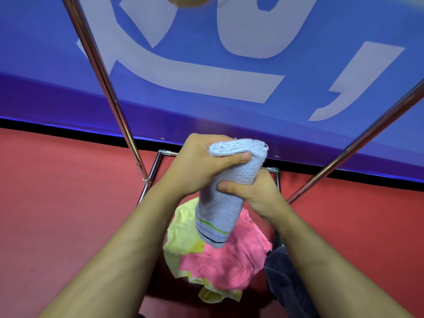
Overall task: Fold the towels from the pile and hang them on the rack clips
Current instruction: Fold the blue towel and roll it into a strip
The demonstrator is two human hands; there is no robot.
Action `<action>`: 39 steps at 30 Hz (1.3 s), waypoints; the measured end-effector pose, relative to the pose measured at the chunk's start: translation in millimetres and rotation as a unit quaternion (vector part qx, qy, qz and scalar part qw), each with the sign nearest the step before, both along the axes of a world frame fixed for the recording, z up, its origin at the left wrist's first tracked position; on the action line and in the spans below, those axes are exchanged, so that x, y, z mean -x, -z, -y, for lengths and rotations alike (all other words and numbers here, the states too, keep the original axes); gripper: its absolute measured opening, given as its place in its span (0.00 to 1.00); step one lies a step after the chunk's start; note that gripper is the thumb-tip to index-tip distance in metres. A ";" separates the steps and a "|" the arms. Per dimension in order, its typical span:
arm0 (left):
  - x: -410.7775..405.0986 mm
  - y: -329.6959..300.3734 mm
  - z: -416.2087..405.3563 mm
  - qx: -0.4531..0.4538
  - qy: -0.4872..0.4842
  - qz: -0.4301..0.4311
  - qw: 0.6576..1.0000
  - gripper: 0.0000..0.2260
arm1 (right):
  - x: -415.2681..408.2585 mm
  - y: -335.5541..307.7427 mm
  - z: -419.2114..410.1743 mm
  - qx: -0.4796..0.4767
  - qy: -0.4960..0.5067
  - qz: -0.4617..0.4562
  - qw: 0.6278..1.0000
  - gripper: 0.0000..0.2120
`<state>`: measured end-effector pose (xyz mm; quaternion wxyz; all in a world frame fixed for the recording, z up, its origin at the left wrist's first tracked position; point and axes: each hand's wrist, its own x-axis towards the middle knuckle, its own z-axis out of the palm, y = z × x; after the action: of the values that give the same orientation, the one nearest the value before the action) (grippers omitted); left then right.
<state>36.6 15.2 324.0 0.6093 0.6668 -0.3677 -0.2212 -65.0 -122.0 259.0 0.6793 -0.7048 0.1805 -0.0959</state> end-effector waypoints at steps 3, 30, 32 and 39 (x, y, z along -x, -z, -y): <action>-2.6 -3.0 -4.2 0.009 -0.013 -0.005 1.000 0.05 | -1.9 10.9 -7.1 -0.023 0.014 -0.031 0.999 0.19; 8.7 -55.6 4.5 0.096 -0.082 0.000 0.992 0.06 | 33.6 38.0 -11.6 -0.017 0.004 -0.122 0.992 0.13; 11.7 -52.1 8.6 0.082 -0.066 -0.008 0.994 0.04 | 30.6 27.5 -9.5 -0.027 0.009 -0.089 0.996 0.15; 6.5 -34.6 15.9 0.053 -0.086 -0.026 0.995 0.05 | 33.0 13.5 -10.2 -0.030 -0.007 -0.070 0.997 0.13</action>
<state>30.1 -0.8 358.5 0.6694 0.6570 -0.3046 -0.1657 -98.0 -111.8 245.5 0.6867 -0.6901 0.2256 -0.0360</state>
